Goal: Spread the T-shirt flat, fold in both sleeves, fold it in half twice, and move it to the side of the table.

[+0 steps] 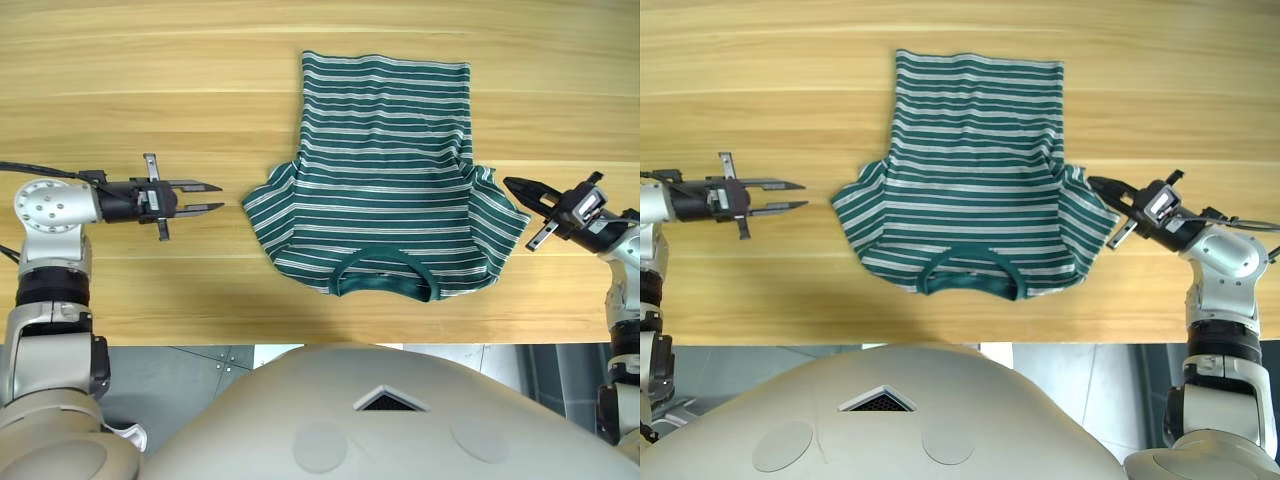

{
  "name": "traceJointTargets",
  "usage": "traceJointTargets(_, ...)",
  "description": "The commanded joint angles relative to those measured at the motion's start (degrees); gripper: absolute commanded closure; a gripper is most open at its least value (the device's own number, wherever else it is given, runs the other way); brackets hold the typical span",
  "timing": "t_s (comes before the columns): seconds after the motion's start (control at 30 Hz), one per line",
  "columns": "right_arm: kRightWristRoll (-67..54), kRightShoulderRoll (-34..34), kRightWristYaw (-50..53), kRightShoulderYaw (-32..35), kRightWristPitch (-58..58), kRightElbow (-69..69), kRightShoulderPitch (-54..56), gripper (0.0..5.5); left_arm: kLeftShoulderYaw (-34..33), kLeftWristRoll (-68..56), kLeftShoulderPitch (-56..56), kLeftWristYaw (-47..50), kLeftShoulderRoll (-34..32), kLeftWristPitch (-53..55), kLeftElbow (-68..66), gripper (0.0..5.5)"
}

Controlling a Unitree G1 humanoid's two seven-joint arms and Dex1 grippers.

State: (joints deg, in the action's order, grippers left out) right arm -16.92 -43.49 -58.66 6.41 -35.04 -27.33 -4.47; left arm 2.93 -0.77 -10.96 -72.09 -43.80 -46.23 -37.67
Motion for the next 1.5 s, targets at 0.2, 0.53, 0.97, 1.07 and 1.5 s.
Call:
traceJointTargets(0.2, -0.57, 0.68, -0.5, 0.94, 0.58, 0.75, -0.17, 5.5, 7.65, 20.29, -2.65, 21.6, 2.44, -6.53, -0.45, 4.13)
traceJointTargets(0.53, -0.34, 0.92, -0.43, 0.91, 0.84, 1.1, -0.29, 5.5, 13.53, 24.24, -3.47, 26.69, 0.47, -7.08, -2.21, 4.13)
traceJointTargets(0.97, 0.36, 1.55, -0.16, 0.85, 1.18, 1.07, -0.28, 5.5, 16.09, 23.64, -5.07, 29.4, -0.74, -8.46, -4.39, 5.46)
traceJointTargets(1.07, 0.44, 1.63, -0.2, 0.88, 1.21, 0.92, -0.19, 5.5, 16.3, 23.08, -5.32, 29.65, -0.72, -8.81, -4.69, 5.46)
traceJointTargets(1.5, 0.82, 2.06, -0.07, 0.63, 1.13, 0.6, -0.05, 5.5, 15.06, 15.71, -5.49, 27.36, -2.95, -9.1, 2.18, 5.46)
